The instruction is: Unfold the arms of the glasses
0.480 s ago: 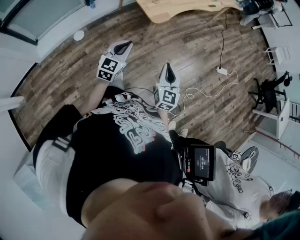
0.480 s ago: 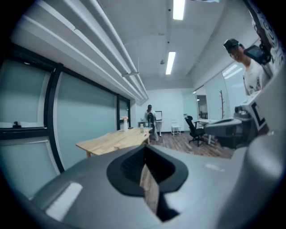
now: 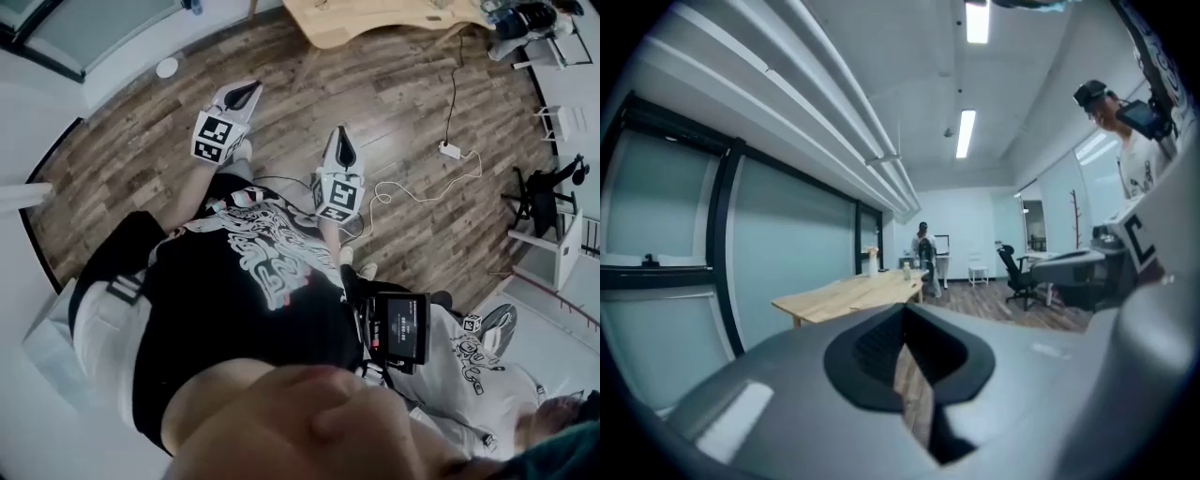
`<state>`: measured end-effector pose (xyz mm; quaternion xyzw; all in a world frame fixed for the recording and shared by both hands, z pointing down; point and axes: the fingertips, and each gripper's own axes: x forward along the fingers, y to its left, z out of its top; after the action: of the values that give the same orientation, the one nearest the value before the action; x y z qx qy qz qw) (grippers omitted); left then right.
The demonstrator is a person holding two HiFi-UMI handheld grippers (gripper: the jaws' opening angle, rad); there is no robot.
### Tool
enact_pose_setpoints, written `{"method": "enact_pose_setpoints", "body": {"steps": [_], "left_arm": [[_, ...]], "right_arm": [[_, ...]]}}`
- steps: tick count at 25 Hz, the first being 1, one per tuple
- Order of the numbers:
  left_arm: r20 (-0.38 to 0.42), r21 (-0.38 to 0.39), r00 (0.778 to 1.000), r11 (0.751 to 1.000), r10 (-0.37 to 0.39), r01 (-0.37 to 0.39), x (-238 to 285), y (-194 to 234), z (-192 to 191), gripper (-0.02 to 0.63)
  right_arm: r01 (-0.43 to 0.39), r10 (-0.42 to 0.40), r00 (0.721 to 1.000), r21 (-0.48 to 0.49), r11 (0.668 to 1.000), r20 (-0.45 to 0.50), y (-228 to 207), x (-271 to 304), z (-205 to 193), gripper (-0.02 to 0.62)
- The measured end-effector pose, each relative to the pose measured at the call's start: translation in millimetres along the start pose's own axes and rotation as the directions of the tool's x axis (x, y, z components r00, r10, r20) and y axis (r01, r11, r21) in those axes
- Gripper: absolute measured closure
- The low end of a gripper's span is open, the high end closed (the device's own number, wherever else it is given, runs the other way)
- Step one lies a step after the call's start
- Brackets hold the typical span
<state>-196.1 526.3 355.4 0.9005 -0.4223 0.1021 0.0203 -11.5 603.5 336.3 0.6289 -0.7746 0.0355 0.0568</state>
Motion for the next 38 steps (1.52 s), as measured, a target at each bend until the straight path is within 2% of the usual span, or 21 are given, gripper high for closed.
{"method": "enact_pose_setpoints", "body": {"steps": [4,7,13,21,25,28,32,35,38], "left_arm": [[-0.007,0.001,1.0,1.0,-0.003,0.003,-5,-7,-1,0.618],[-0.006,0.011,1.0,1.0,0.0,0.0,-4,-3,-3,0.618],[0.011,-0.003,1.0,1.0,0.026,-0.026,38,34,-5,0.618],[-0.031,0.018,0.999,0.999,-0.037,0.038,169,110,-14,0.617],[-0.059,0.027,0.995,0.996,-0.082,0.083,250,162,-5,0.618],[-0.074,0.063,0.991,0.991,-0.115,0.12,302,207,4,0.618],[-0.1,0.072,0.983,0.984,-0.155,0.163,367,264,10,0.617],[-0.123,0.08,0.973,0.975,-0.195,0.205,408,292,7,0.617],[-0.149,0.084,0.964,0.969,-0.219,0.233,434,305,0,0.617]], "right_arm": [[-0.044,0.042,0.998,0.04,0.998,0.04,1,0,6,0.597],[-0.054,0.053,0.998,0.037,0.998,0.031,5,8,1,0.597],[-0.052,0.052,0.999,0.014,0.999,0.007,-14,56,-5,0.596],[-0.032,0.032,0.998,0.008,0.999,-0.05,-54,196,-19,0.596],[-0.027,0.03,0.995,0.027,0.999,-0.091,-72,286,-17,0.597],[0.003,0.004,0.993,0.058,0.998,-0.117,-88,353,-15,0.596],[0.043,-0.033,0.99,0.071,0.997,-0.14,-108,434,-8,0.595],[0.078,-0.065,0.985,0.072,0.994,-0.16,-121,476,-10,0.595],[0.098,-0.082,0.978,0.077,0.992,-0.192,-126,495,-16,0.595]]}}
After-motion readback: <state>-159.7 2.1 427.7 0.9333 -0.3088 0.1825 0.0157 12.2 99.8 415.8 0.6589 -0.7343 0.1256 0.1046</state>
